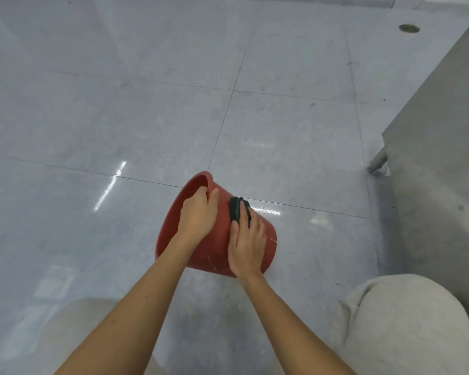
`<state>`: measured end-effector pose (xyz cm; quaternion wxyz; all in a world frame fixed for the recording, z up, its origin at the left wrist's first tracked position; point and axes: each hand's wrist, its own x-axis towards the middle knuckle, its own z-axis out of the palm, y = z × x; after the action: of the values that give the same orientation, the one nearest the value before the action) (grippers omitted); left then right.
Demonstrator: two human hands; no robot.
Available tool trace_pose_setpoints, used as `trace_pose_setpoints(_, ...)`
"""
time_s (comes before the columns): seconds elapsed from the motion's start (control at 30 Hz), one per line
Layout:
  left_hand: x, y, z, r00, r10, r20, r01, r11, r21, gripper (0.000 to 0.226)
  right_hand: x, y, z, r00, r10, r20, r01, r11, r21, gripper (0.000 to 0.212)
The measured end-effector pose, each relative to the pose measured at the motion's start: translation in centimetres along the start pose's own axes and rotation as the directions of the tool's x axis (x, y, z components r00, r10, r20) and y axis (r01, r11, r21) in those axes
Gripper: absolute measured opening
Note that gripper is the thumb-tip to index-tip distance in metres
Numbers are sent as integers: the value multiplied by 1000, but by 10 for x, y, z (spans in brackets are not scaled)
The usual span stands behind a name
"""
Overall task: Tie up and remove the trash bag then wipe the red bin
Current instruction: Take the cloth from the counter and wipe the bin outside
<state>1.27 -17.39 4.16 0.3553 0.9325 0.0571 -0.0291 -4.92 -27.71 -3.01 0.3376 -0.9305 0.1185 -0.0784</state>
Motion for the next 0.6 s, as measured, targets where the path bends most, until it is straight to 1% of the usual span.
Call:
trace_pose_setpoints(0.07,-4,-6,-9,992,20,127,4,983,-185,40,11,17,1,996,94,4,-93,995,-42,47)
trace_pose_setpoints(0.1,-9,-12,-14,987,50,153,-14,974,-225,43,19,23,1,986,168,18,-167,985,-50,46)
trace_pose_setpoints(0.13,-15,-23,-18,985,86,151,-55,978,-201,44,27,28,0,971,236,39,-234,971,-50,46)
trace_pose_setpoints(0.2,-31,-51,-24,980,158,125,-155,987,-31,44,42,35,0,942,326,83,-322,945,-60,46)
trace_pose_setpoints(0.27,-46,-73,-26,974,190,124,-204,973,111,49,54,40,-3,897,422,130,-415,906,-79,47)
trace_pose_setpoints(0.33,-50,-75,-23,972,211,105,-226,960,163,45,64,36,-7,831,528,172,-520,849,-95,47)
trace_pose_setpoints(0.37,-47,-70,-21,971,226,75,-236,956,176,43,67,29,-8,823,537,184,-528,843,-102,47)
trace_pose_setpoints(0.4,-43,-62,-19,971,234,45,-238,953,186,41,68,20,-8,845,502,187,-492,865,-98,47)
trace_pose_setpoints(0.43,-38,-54,-16,972,232,17,-232,956,182,39,64,9,-6,890,420,178,-413,908,-75,45)
trace_pose_setpoints(0.5,-31,-42,-9,977,213,-27,-207,967,145,37,48,-13,-2,976,177,129,-181,983,21,45)
trace_pose_setpoints(0.53,-30,-38,-6,978,204,-41,-197,971,133,36,36,-20,1,993,70,99,-76,995,58,47)
trace_pose_setpoints(0.57,-29,-34,-3,980,194,-47,-187,974,123,36,24,-22,2,997,-3,81,-3,997,74,50)
trace_pose_setpoints(0.6,-29,-31,-1,982,185,-45,-178,977,115,37,15,-20,3,997,-42,67,38,997,68,53)
